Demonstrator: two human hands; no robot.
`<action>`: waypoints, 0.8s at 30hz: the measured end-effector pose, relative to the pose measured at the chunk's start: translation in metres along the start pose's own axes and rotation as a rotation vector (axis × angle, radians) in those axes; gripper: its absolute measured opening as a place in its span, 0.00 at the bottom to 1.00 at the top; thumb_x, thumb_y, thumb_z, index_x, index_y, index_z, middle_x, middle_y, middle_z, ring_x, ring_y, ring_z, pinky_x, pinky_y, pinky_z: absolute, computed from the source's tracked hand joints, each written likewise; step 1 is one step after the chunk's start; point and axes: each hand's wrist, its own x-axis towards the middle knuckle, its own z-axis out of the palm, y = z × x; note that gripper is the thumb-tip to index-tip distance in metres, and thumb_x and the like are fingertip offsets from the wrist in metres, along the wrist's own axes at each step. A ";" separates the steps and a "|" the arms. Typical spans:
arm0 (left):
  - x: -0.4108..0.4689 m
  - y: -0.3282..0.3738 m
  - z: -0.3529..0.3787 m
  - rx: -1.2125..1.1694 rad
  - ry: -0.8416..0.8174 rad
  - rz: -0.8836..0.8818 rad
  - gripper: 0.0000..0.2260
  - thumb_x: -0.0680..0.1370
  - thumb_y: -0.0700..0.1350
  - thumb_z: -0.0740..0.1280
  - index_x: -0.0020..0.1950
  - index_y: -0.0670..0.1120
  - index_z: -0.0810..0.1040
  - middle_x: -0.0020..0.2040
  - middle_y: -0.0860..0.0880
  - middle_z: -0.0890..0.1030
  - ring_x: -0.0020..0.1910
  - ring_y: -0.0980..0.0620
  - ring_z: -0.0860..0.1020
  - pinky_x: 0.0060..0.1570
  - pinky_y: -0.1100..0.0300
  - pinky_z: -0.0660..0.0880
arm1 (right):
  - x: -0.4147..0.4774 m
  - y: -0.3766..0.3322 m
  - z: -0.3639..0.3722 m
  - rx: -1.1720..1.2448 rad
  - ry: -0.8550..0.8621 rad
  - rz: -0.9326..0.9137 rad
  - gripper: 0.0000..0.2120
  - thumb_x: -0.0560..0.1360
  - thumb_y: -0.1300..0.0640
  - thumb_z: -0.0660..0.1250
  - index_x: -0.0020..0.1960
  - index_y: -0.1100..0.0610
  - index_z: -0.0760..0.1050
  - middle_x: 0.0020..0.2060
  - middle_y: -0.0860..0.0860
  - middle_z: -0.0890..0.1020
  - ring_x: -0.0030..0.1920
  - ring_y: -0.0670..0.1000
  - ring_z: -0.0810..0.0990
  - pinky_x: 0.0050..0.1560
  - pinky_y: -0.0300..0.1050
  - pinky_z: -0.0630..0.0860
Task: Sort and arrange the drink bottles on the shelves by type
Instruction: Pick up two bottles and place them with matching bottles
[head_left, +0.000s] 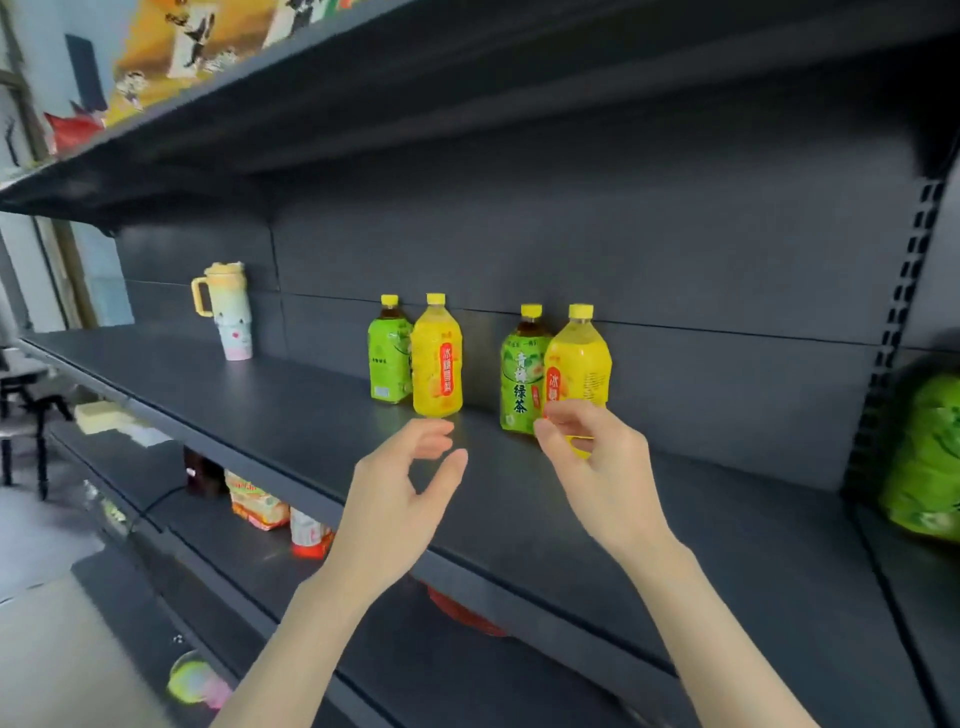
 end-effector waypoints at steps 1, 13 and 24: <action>0.014 -0.013 0.001 -0.002 -0.011 0.010 0.09 0.76 0.48 0.67 0.56 0.53 0.77 0.48 0.58 0.82 0.51 0.67 0.76 0.47 0.80 0.66 | 0.011 0.003 0.011 -0.020 0.005 0.012 0.11 0.78 0.55 0.66 0.57 0.57 0.79 0.51 0.49 0.83 0.50 0.46 0.79 0.52 0.36 0.73; 0.156 -0.162 0.052 -0.108 -0.328 0.138 0.11 0.76 0.46 0.67 0.58 0.47 0.77 0.48 0.53 0.82 0.48 0.61 0.78 0.45 0.78 0.68 | 0.090 0.071 0.106 -0.351 0.198 0.240 0.15 0.77 0.54 0.68 0.61 0.59 0.76 0.53 0.52 0.78 0.53 0.53 0.78 0.53 0.50 0.77; 0.212 -0.227 0.102 0.009 -0.677 0.251 0.15 0.77 0.51 0.65 0.61 0.47 0.75 0.58 0.52 0.78 0.58 0.55 0.75 0.58 0.59 0.73 | 0.124 0.127 0.121 -0.518 0.562 0.383 0.38 0.67 0.50 0.78 0.67 0.64 0.63 0.61 0.59 0.67 0.63 0.57 0.67 0.62 0.52 0.70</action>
